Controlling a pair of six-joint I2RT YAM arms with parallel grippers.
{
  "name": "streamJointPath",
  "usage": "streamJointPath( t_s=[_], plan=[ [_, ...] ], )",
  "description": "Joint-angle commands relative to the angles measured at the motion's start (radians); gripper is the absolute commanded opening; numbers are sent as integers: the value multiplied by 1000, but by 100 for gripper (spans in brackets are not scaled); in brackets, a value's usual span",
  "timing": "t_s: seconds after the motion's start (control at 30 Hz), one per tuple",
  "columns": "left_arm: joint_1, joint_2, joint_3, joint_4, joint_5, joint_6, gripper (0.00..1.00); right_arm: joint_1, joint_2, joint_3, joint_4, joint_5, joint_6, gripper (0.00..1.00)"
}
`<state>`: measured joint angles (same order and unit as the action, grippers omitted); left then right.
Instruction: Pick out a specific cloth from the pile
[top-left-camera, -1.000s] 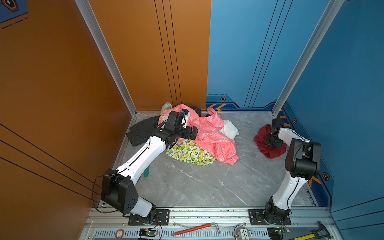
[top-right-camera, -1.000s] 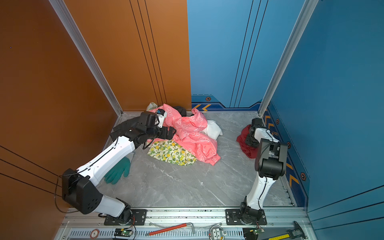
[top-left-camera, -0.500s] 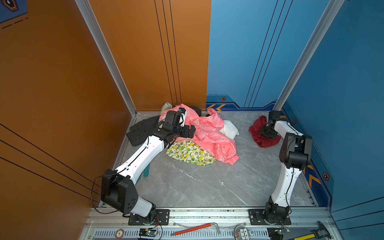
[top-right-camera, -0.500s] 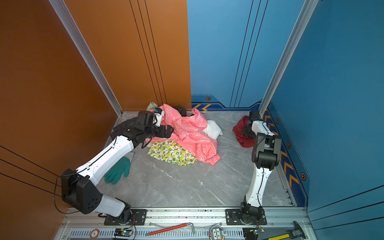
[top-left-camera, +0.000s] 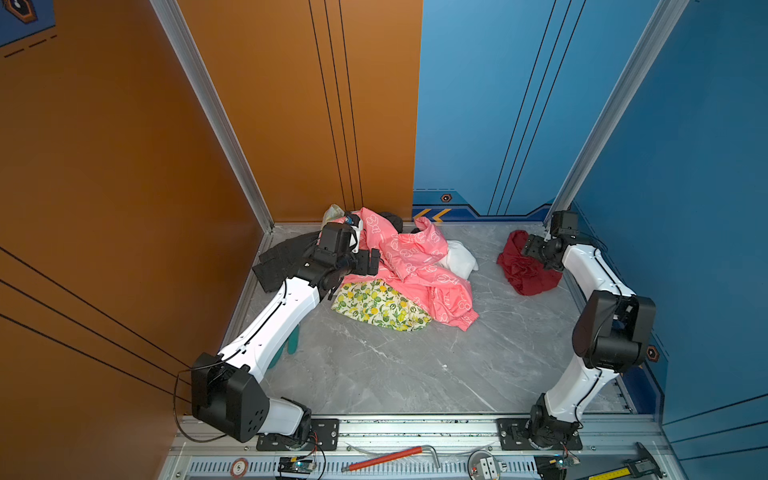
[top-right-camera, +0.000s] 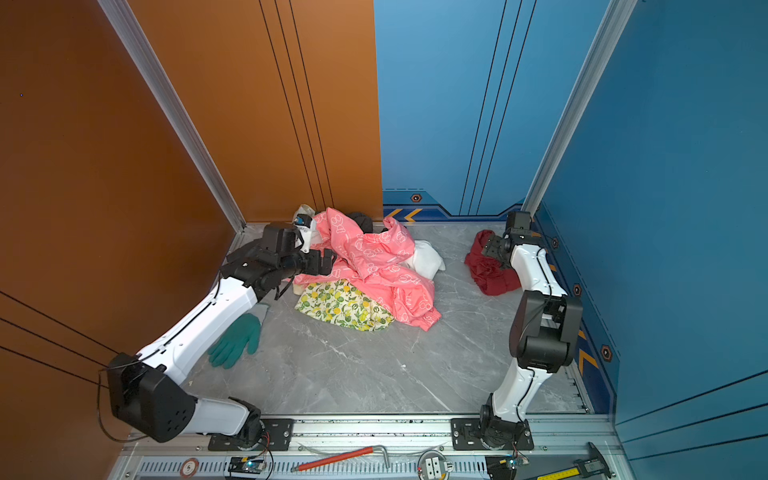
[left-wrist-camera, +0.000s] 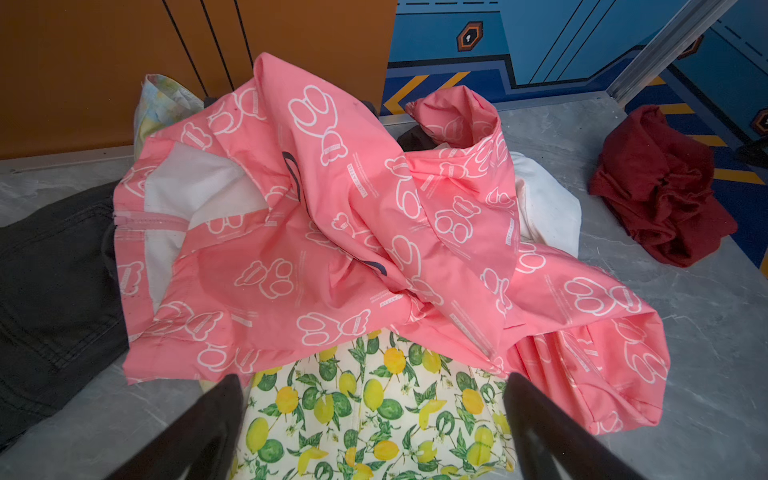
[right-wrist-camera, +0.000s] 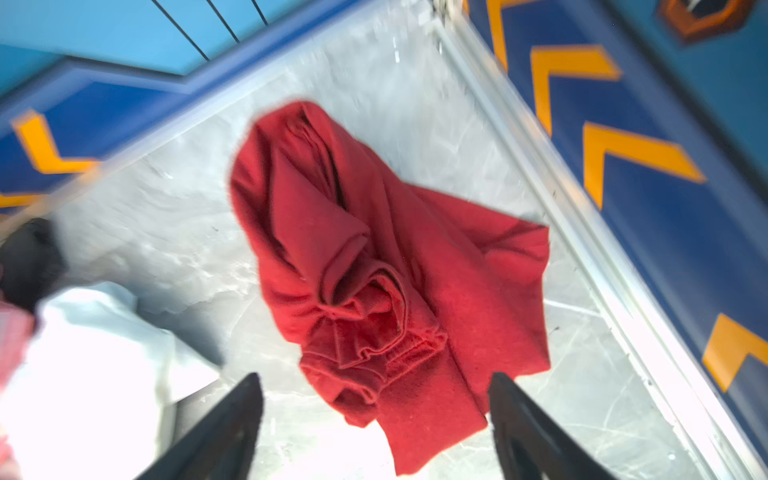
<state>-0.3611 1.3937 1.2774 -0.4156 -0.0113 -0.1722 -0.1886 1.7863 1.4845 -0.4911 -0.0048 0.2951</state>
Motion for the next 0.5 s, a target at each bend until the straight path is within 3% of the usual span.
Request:
streamJointPath(
  t_s=[0.0,0.2,0.47],
  plan=[
    [22,-53,-44,-8,-56,11,98,3,-90,-83,100,-38,1,89],
    [108,-127,-173,88,-166,-27,98,18,-304,-310,315,-56,-50,100],
    [266,-190,-474,476,-213,42,98,77,-549,-695,644,22,-138,100]
  ],
)
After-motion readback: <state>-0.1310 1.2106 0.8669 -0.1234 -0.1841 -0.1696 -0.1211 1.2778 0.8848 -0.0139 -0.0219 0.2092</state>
